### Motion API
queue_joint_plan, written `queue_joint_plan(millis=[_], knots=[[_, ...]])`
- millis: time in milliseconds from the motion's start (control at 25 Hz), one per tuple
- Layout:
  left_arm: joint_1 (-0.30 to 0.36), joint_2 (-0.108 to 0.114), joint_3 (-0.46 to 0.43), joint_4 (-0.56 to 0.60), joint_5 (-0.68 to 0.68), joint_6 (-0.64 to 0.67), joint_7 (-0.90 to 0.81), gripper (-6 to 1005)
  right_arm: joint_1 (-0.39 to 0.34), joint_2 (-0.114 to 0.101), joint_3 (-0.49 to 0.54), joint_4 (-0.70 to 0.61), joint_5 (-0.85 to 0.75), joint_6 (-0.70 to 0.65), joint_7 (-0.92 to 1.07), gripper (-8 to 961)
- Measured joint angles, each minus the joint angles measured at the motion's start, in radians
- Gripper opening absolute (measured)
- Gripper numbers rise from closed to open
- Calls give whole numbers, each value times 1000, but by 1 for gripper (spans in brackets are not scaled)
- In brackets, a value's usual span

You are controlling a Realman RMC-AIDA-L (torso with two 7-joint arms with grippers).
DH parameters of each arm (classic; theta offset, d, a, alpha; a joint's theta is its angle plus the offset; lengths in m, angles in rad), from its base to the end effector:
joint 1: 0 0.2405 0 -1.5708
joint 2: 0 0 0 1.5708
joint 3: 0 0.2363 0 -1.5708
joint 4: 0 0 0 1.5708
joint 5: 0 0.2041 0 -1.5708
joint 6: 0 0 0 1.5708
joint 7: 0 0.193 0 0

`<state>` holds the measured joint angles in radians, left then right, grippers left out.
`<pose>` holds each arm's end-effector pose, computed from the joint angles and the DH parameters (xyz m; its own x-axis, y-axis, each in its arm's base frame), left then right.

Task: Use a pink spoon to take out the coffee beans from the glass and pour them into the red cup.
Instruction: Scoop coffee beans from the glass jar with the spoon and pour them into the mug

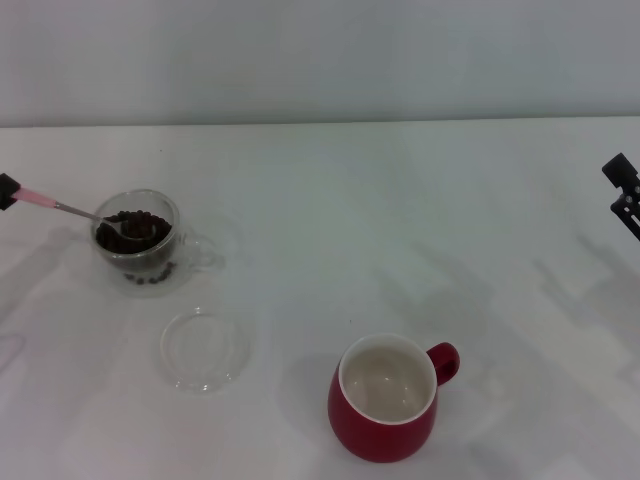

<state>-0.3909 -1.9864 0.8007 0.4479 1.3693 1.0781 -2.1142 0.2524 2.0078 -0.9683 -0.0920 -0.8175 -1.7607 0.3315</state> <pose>-0.3216 0.3811 0.0352 -0.2648 0.5055 0.8212 0.9493 -0.0128 0.3140 0.2809 0.2763 0.0459 0.6506 0.3492 -0.6744 -0.5288 -0.4290 -0.7323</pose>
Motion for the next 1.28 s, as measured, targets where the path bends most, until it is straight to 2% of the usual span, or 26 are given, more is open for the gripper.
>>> queue_joint_plan(millis=[320,640,920,1280], knots=[[12,3,0,0,-35,35,26,118,1,0,-1,0,-2,0,7,723],[-11,2,6,0,-28,96,50,118,5,0,-1,0,-2,-1,11,723],[-60,-13,23,-5,-12,156,59,118,5,0,-1,0,-3,-1,11,723],[-150,-34,116,-24,-2,196,64,118,2,0,-1,4,-1,-8,11,723]])
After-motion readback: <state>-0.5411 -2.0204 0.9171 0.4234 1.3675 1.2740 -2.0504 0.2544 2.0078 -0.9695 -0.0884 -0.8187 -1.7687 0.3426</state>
